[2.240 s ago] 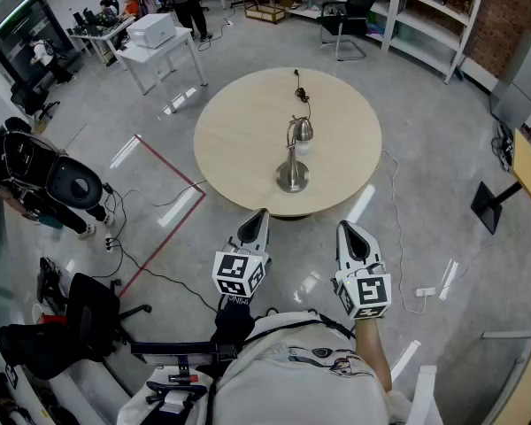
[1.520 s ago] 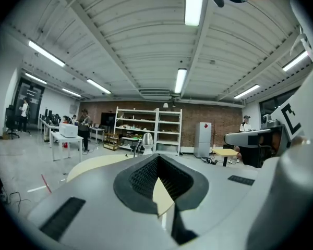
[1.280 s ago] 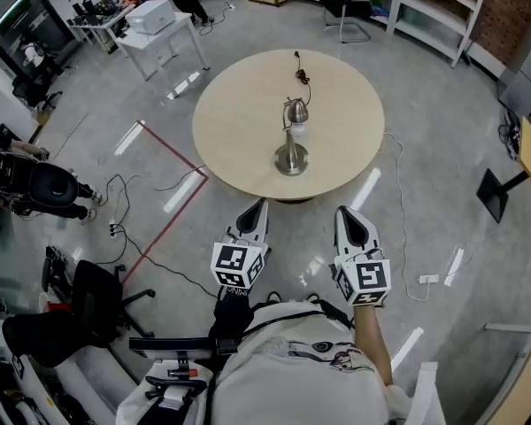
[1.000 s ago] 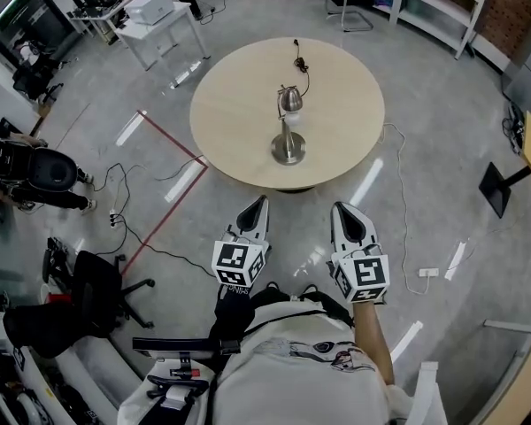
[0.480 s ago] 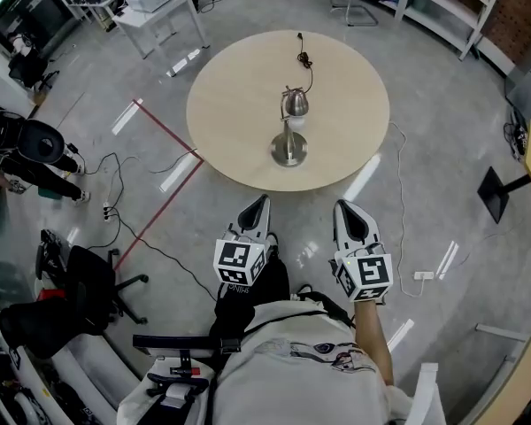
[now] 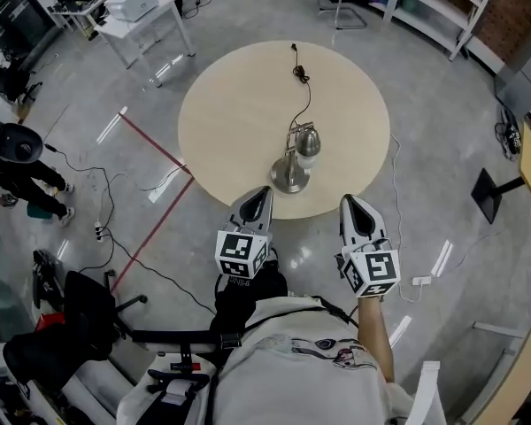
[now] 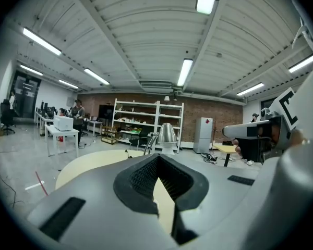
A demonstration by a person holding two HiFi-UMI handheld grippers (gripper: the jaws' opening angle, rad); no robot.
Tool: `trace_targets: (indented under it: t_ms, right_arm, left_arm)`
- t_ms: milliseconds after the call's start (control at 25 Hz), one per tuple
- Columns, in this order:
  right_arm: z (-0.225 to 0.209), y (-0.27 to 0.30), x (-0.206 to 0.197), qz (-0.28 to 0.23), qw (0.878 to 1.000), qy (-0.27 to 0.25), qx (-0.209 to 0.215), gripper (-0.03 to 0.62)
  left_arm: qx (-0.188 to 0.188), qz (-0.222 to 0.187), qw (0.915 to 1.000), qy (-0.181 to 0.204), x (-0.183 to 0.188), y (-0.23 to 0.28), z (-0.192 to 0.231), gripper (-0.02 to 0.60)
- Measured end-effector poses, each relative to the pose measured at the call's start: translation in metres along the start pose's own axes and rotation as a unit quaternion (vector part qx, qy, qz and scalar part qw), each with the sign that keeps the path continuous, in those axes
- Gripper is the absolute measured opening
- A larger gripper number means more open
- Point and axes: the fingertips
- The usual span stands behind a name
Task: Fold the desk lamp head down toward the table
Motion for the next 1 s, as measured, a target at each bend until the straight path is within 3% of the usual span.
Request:
trace_targets:
  t_ms: [600,1000]
  right_arm:
    - [-0.013,0.079,-0.004,0.013,0.999,0.029,-0.038,0.003]
    - [-0.041,0.109,0.032,-0.004,1.000,0.029,0.005,0.003]
  left_arm:
    - [-0.042,0.046,0.9980,-0.012,-0.021,0.055,0.070,0.001]
    - [-0.035,0.056,0.9978,-0.007,-0.008,0.108,0.065,0.002]
Point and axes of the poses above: the fingertips, and each gripper's own axes: y forward along the fingers, z to its left, x out of its top, and after that the axes turned 8 degrees about y, right-handed
